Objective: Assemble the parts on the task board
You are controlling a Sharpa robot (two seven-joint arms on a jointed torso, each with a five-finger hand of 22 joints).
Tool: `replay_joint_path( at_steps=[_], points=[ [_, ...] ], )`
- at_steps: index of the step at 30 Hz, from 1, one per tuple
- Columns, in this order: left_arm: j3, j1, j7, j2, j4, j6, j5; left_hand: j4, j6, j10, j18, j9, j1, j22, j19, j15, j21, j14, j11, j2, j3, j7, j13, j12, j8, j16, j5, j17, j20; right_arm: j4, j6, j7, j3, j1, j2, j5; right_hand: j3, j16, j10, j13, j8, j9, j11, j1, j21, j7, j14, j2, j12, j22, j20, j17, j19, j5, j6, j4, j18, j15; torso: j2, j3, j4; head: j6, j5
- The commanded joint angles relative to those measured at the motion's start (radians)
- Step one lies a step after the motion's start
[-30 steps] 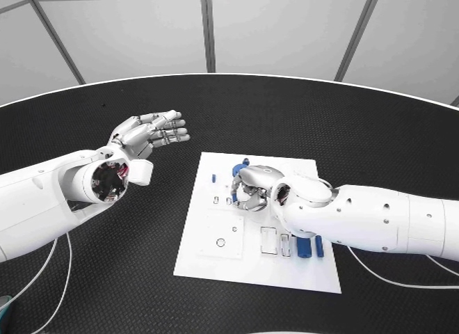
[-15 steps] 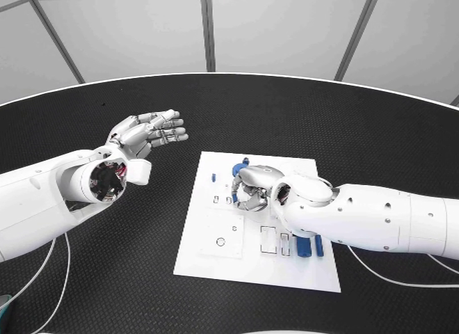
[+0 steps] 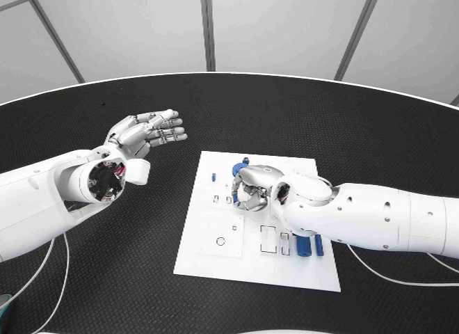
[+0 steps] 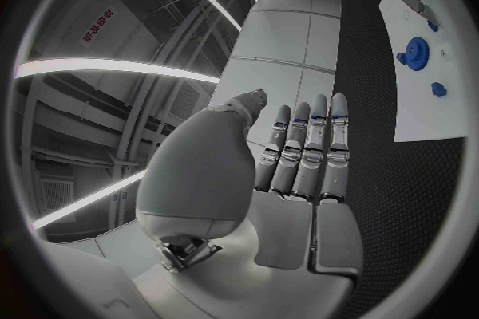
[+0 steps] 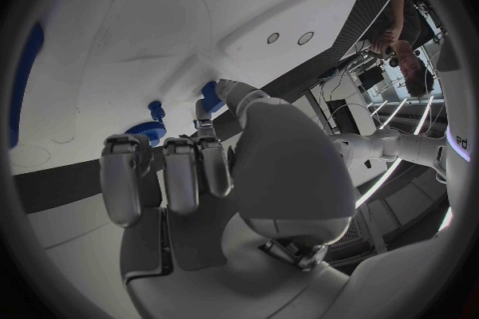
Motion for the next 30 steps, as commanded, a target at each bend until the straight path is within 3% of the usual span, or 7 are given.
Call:
replay_joint_path(
  at_steps=[1,30],
  points=[
    [0.0,0.0,0.0,0.0,0.0,0.0,0.0,-0.001,0.001,0.004,0.012,-0.001,-0.01,-0.001,0.004,0.0,0.006,-0.001,0.001,-0.004,0.006,0.023,0.001,-0.007,-0.004,-0.007,-0.005,0.001,0.001,0.0,-0.002,-0.001,0.0,0.0,-0.001,0.0,0.003,0.002,0.067,0.219,0.01,0.009,-0.001,-0.01,0.003,0.003,0.103,0.001,-0.002,0.263,-0.002,0.26,0.104,0.004,-0.006,-0.006,-0.015,0.001,0.0,0.0001,0.0019,-0.001,-0.002],
    [0.0,0.0,-0.001,-0.001,-0.001,-0.001,0.0,-0.001,0.001,0.005,0.012,-0.001,-0.011,-0.002,0.004,0.0,0.006,-0.001,0.001,-0.006,0.008,0.023,0.001,-0.009,-0.004,-0.008,-0.005,0.002,0.001,-0.006,0.004,0.002,0.0,0.0,0.002,0.0,0.005,-0.002,0.049,0.2,-0.003,0.004,0.012,-0.035,0.003,0.018,0.101,-0.022,-0.021,0.263,0.007,0.251,0.104,0.003,-0.042,-0.006,-0.015,0.013,-0.001,-0.0011,0.0066,-0.006,-0.005]
  ],
)
